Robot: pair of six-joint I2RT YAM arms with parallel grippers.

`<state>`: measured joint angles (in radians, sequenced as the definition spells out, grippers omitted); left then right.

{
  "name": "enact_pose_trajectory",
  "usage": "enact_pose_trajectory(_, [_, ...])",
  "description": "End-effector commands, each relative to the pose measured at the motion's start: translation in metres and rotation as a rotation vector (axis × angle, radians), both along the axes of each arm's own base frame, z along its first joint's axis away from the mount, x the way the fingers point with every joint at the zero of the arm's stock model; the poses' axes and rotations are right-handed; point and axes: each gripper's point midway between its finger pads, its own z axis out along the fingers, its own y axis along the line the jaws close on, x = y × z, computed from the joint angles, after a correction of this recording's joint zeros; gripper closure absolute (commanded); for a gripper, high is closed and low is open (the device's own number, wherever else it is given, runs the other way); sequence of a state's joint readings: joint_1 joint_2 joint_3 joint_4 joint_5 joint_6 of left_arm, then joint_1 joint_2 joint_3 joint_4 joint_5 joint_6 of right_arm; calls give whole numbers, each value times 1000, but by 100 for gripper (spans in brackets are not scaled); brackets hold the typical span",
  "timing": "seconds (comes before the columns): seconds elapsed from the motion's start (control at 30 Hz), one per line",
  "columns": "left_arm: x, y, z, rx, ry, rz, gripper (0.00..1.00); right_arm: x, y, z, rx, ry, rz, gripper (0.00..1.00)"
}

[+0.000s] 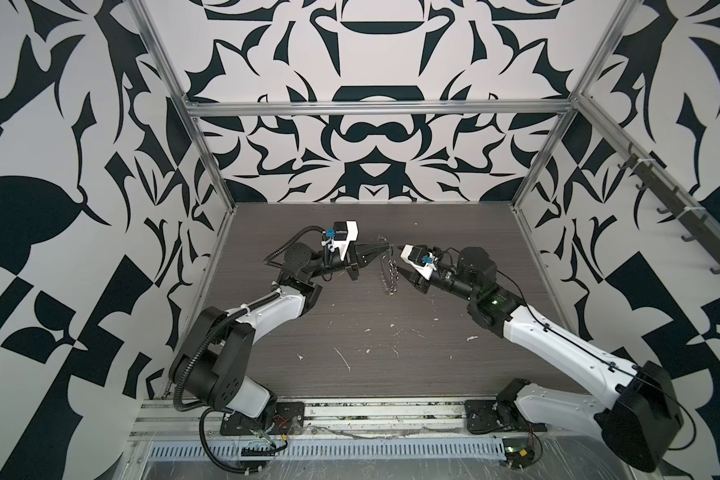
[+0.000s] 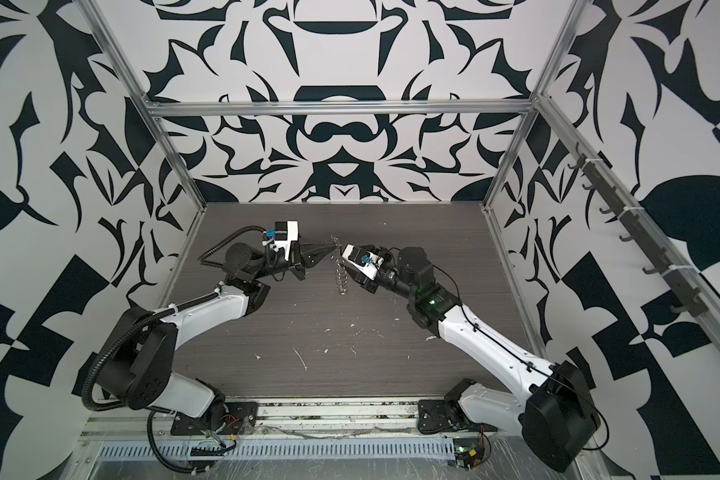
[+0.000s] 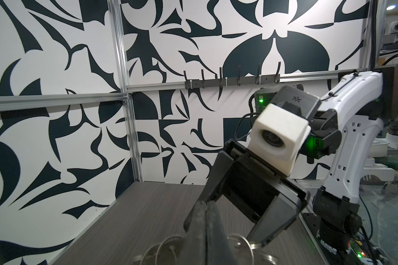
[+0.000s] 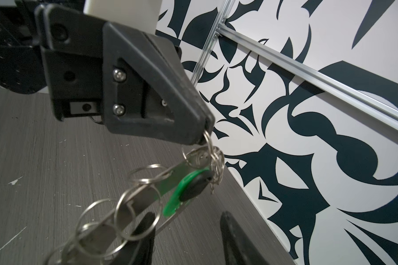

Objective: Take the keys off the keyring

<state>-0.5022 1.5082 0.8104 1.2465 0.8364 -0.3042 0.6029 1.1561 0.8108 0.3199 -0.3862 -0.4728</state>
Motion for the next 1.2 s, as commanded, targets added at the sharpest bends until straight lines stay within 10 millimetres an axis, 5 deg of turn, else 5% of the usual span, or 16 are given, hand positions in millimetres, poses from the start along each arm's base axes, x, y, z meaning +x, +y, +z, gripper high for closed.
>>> enact_pose_trajectory(0.0, [-4,5,18,-45,-54,4,100,-1,5,44,86,-81,30,50])
enact_pose_trajectory(0.4, [-5,6,18,-49,-49,5,100,4,18,47,96,-83,49,52])
enact_pose_trajectory(0.83, [-1,9,19,-77,-43,40,100,3,11,46,39,-94,17,100])
enact_pose_trajectory(1.17, [13,17,26,-139,3,149,100,-4,21,37,-6,-64,65,100])
